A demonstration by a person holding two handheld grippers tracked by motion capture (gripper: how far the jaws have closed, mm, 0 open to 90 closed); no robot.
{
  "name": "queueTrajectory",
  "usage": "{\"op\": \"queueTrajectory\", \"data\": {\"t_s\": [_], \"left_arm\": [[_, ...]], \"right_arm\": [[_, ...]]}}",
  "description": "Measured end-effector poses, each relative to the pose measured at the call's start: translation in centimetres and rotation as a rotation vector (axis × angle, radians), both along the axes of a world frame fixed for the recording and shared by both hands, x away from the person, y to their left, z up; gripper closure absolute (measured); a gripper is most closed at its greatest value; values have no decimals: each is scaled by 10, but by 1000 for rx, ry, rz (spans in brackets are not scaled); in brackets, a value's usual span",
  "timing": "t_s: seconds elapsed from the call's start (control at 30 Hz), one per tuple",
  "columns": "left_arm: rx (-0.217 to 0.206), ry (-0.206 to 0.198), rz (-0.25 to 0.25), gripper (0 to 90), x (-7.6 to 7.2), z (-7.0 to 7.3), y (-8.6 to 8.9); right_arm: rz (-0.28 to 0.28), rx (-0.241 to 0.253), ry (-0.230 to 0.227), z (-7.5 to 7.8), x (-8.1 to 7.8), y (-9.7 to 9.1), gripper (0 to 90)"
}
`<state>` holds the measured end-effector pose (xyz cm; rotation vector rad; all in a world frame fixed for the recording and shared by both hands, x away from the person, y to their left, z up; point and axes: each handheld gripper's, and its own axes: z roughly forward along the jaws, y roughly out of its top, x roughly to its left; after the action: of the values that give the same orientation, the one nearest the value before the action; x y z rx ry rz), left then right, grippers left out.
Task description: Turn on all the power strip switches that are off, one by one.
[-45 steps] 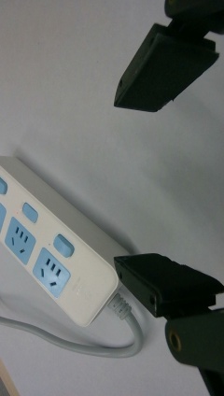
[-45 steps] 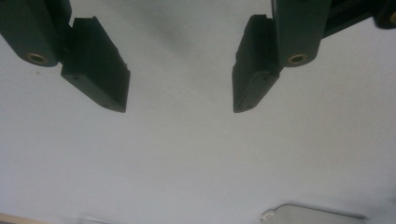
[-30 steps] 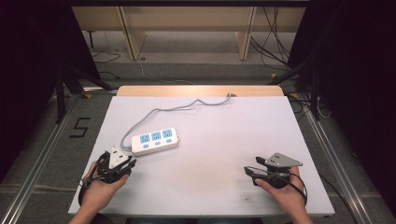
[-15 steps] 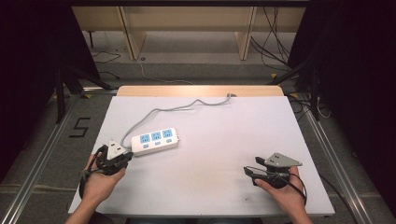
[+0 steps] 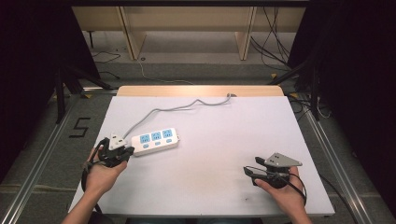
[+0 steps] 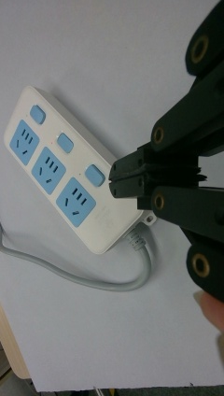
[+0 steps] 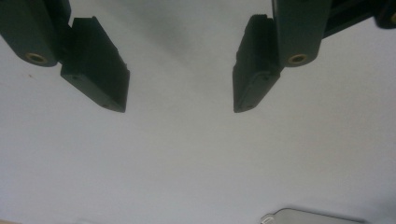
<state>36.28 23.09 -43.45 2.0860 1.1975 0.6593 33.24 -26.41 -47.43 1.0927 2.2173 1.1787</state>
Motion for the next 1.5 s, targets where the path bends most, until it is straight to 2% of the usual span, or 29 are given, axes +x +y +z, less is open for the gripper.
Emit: {"op": "queueTrajectory", "data": {"t_s": [0.2, 0.47, 0.73, 1.3, 1.5], "left_arm": [[-11, 13, -1, 896, 6, 0, -2], [0, 13, -1, 896, 12, 3, -8], [15, 30, -5, 896, 22, 4, -16], [44, 87, 3, 896, 40, 3, -23], [35, 110, 8, 896, 47, 2, -25]], "right_arm": [[-1, 3, 3, 0, 0, -1, 375], [-4, 9, 1, 0, 0, -1, 375], [-7, 11, 4, 0, 0, -1, 374], [-13, 15, 4, 0, 0, -1, 370], [-14, 15, 3, 0, 0, -1, 369]]}}
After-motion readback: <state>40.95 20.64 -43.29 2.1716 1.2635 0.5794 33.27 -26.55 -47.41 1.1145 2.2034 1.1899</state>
